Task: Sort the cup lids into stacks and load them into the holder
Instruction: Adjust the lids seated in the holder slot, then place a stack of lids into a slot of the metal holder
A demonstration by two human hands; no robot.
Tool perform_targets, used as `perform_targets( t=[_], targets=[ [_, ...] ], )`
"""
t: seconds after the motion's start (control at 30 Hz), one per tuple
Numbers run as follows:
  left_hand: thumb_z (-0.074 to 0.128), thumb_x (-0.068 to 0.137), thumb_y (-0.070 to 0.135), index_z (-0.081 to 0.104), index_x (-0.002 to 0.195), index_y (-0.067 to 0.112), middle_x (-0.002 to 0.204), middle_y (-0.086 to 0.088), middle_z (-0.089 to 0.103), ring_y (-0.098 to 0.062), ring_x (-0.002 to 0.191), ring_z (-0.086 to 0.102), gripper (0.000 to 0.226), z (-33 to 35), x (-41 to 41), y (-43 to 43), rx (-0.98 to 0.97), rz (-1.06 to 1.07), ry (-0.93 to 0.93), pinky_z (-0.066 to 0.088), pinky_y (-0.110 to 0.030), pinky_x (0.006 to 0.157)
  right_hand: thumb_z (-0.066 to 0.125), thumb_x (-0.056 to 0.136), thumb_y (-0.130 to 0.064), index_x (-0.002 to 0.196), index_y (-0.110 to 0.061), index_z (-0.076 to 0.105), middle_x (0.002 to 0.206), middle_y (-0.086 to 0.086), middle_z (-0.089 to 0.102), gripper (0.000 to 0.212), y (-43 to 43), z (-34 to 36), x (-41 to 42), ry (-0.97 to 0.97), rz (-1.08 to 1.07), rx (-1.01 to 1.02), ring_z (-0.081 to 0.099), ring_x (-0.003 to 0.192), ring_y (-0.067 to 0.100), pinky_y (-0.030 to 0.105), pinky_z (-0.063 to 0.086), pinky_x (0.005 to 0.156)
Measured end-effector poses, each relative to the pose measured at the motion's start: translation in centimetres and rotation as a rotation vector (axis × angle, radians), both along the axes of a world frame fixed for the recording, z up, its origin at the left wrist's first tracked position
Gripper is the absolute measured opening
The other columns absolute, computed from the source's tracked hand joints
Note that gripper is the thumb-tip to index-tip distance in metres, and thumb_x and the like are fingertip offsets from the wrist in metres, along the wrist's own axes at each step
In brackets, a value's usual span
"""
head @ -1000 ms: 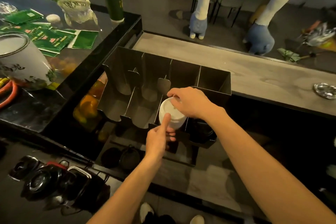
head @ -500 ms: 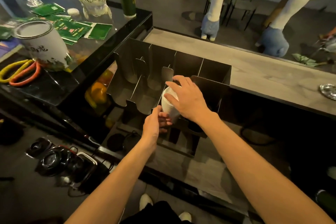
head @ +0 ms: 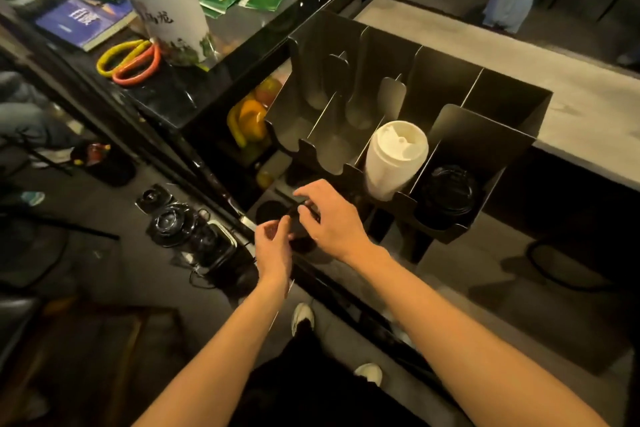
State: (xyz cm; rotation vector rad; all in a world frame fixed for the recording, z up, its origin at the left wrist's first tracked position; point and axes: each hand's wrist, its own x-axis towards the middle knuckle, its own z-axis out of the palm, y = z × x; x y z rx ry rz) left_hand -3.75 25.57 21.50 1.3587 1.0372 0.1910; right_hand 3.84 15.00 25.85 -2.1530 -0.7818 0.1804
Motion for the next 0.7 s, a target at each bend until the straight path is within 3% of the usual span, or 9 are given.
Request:
perform_targets(
  t=[0.17,0.3,0.37,0.47,0.57,0.7],
  targets=[
    [0.066,0.096,0.045,0.045,0.140,0.015,0.128,0.000,0.050,-0.015,0.110,0.051,0.057,-4.1,0.6,2.5,0.024,-0.084,0.185,0.039,-0.030,0.088,0.061,0.096,-0.043,0.153,-0.025,0.031,0.155,0.001,0.029,0.066,2.5,-5.4,0.9,0.376,-0.127,-0.314,0.033,0.144,0.023,0.043,0.033,0.114],
    [0.069,0.093,0.048,0.035,0.151,0.011,0.145,-0.007,0.047,-0.027,0.128,0.051,0.077,-7.3,2.2,4.1,-0.151,-0.140,0.255,0.046,-0.042,0.107,0.065,0.092,-0.053,0.159,-0.024,0.020,0.161,0.004,0.022,0.086,3.7,-9.2,2.6,0.591,-0.250,-0.370,0.034,0.145,0.030,0.045,0.037,0.115],
    [0.072,0.089,0.053,0.035,0.152,0.010,0.148,-0.006,0.049,-0.024,0.129,0.052,0.084,-8.4,2.8,4.7,-0.300,-0.173,0.239,0.046,-0.043,0.107,0.066,0.091,-0.052,0.158,-0.023,0.024,0.160,0.005,0.027,0.084,4.4,-10.3,3.5,0.624,-0.282,-0.398,0.036,0.144,0.030,0.044,0.040,0.113],
    [0.075,0.085,0.052,0.050,0.141,0.018,0.139,-0.003,0.062,-0.021,0.126,0.057,0.070,-9.4,3.4,5.2,-0.445,-0.244,0.181,0.043,-0.048,0.111,0.066,0.093,-0.046,0.157,-0.020,0.030,0.158,0.007,0.030,0.078,4.8,-11.2,4.9,0.658,-0.281,-0.496,0.035,0.144,0.029,0.042,0.038,0.114],
    [0.069,0.094,0.039,0.061,0.123,0.024,0.122,0.002,0.070,-0.015,0.115,0.063,0.034,-9.8,3.6,5.8,-0.463,-0.259,0.140,0.049,-0.037,0.099,0.063,0.093,-0.050,0.153,-0.016,0.039,0.153,0.008,0.036,0.073,4.8,-11.6,5.5,0.669,-0.235,-0.552,0.034,0.141,0.028,0.039,0.035,0.115],
    [0.069,0.093,0.035,0.063,0.130,0.016,0.121,-0.003,0.072,-0.013,0.110,0.067,0.041,-10.3,3.4,6.2,-0.503,-0.242,0.131,0.051,-0.034,0.099,0.064,0.090,-0.052,0.147,-0.018,0.044,0.144,0.005,0.035,0.069,5.0,-11.6,4.8,0.570,-0.239,-0.567,0.032,0.136,0.024,0.035,0.034,0.113]
  ],
)
